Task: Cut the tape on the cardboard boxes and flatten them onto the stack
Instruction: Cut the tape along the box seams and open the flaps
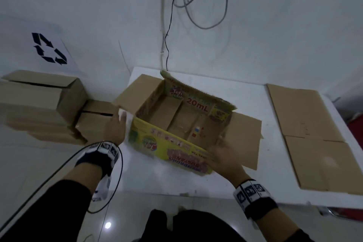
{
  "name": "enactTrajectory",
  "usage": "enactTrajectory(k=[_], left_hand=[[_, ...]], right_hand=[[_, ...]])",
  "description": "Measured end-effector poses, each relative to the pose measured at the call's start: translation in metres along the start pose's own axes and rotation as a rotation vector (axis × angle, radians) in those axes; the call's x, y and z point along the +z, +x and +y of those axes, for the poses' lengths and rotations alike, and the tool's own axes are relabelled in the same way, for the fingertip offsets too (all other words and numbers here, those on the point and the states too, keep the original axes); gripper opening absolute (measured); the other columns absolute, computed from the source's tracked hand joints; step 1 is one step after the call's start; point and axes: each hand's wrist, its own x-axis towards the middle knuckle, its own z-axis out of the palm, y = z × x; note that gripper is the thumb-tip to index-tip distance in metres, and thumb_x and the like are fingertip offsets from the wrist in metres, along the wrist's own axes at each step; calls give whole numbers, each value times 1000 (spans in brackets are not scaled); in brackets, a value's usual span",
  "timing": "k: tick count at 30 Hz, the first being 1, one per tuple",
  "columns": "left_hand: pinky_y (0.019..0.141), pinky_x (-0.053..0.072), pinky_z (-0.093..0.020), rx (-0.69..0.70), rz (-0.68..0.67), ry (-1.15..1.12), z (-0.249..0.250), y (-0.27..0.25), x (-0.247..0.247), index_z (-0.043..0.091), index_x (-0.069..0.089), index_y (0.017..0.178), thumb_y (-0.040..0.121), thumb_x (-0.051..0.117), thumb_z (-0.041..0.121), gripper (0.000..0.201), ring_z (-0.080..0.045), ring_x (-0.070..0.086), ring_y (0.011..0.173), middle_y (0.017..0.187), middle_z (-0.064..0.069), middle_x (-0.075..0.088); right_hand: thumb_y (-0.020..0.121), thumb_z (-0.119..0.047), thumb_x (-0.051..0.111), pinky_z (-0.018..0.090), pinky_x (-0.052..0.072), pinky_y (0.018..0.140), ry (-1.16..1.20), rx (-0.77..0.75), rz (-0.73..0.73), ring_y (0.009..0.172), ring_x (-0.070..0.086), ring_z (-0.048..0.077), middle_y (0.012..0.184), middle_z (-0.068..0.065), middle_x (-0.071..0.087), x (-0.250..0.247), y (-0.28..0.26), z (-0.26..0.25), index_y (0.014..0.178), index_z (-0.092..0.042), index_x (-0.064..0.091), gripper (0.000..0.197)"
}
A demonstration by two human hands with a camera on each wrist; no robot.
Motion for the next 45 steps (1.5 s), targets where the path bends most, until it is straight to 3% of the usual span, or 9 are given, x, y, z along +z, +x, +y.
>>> enactTrajectory(k=[5,13,19,24,29,33,37,41,45], left_hand=[[89,31,-48,-26,211,-94,12,-19,-1,-14,40,135,104,30,8,39,-51,47,114,128,-38,46],[49,41,-26,-404,-578,-827,77,-64,53,8,57,89,73,46,84,79,-21,48,56,67,-6,49],[77,50,-37,-317,-260,-951,87,-67,52,8,63,104,99,45,39,37,-31,62,91,97,-10,61],[59,53,-22,-22,-239,-1287,110,-89,17,14,70,85,101,39,28,37,-17,63,68,69,1,67],[92,49,-21,323,-316,-865,127,-90,52,23,39,140,72,79,47,82,-3,54,118,130,11,55],[90,46,-16,293,-412,-798,145,-71,73,21,31,142,54,81,64,110,-4,53,116,132,8,51],[89,54,-35,443,-327,-426,156,-51,74,24,59,116,61,68,80,79,-8,63,101,111,10,66],[55,36,-12,575,94,-51,158,-43,57,26,55,63,78,55,72,48,0,51,55,57,12,53],[69,50,-29,702,77,-240,152,-39,60,28,62,75,94,36,62,47,-2,60,63,65,13,61]], right_hand=[[74,-64,73,33,52,73,530,225,-45,73,66,7,78,-7,72,-56,26,-37,82,-24,74,40],[84,-45,71,11,44,58,1037,348,10,60,63,-5,58,-18,67,-88,54,-59,68,-23,66,28],[93,-31,65,8,47,58,1136,422,285,69,66,-8,93,-6,68,-85,44,-39,114,-23,56,24],[96,-53,52,35,54,73,875,390,397,78,64,1,85,-16,68,-78,29,-17,88,-28,60,27],[78,-73,59,19,52,84,922,154,173,107,61,-2,117,-26,61,-82,5,-10,124,-36,53,60],[79,-36,80,3,44,78,673,147,155,100,55,-15,117,-39,48,-71,0,-5,130,-52,30,72],[84,-33,74,18,48,81,552,207,233,101,61,9,117,-24,53,-57,11,0,136,-41,32,67],[81,-58,68,40,51,94,351,348,232,104,61,20,126,-4,54,-63,40,0,136,-25,41,70],[93,-63,46,39,50,87,400,347,155,99,62,23,116,-3,61,-77,79,-2,129,-23,48,54]])
